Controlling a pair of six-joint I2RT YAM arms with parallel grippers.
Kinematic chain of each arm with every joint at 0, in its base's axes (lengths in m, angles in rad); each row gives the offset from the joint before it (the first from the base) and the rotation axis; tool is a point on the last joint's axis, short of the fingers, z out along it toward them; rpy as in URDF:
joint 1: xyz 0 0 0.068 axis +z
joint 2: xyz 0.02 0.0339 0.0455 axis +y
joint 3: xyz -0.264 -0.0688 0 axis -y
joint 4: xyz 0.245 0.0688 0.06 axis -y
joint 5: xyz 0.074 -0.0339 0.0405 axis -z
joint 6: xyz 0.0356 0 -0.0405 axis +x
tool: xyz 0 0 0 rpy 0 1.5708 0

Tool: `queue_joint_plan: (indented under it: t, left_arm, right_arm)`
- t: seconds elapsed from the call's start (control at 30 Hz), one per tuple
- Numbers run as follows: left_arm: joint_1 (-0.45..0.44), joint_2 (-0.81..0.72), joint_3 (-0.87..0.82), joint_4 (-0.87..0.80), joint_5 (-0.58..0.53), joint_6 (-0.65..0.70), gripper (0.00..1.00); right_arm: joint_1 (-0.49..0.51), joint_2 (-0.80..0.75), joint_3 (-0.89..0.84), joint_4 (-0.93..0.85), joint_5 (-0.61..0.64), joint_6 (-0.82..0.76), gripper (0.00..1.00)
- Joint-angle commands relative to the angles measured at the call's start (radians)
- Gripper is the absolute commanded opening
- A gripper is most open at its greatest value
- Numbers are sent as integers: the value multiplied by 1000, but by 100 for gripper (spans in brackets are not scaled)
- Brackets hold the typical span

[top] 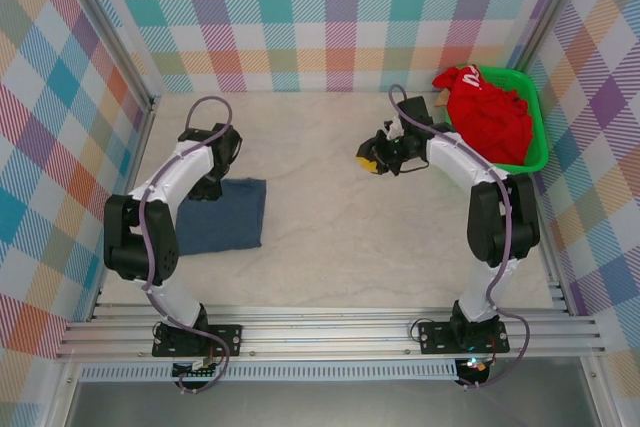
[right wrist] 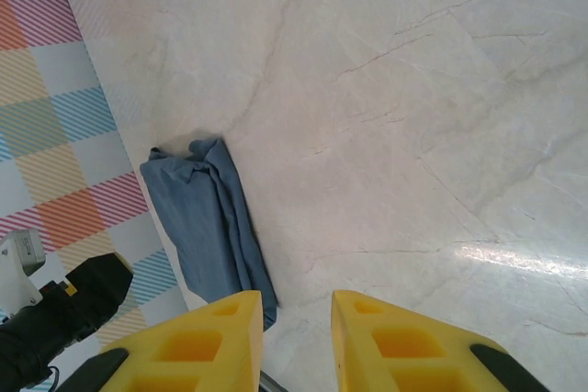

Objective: Fold and stack the t-shirts

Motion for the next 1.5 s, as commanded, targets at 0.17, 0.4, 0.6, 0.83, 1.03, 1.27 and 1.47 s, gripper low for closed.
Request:
queue_joint_plan:
  t: [0.17, 0.4, 0.6, 0.83, 1.03, 1.27, 1.47]
  left_arm:
    - [-50, 41, 58, 184, 463, -251, 45]
    - [-46, 268, 191, 231, 552, -283, 26]
    - [-68, 407, 324, 229, 590, -233, 25]
    - [-129, 410, 424, 111, 414, -208, 47]
    - [-154, 271, 249, 157, 518, -329, 49]
    - [-133, 322, 93, 235, 609, -454, 45]
    - [-106, 247, -55, 191, 531, -390, 36]
  right_arm:
    - [-10, -88, -49, -15, -14, -16, 26]
    - [-15, -112, -73, -16, -5, -13, 26]
    - [-17, -121, -99, -8, -4, -7, 26]
    - [-17, -116, -100, 4, -13, 2, 26]
    - [-18, -111, -96, 0, -17, -4, 26]
    - [-18, -87, -95, 25, -34, 10, 26]
    - [-19, -91, -90, 17, -30, 5, 26]
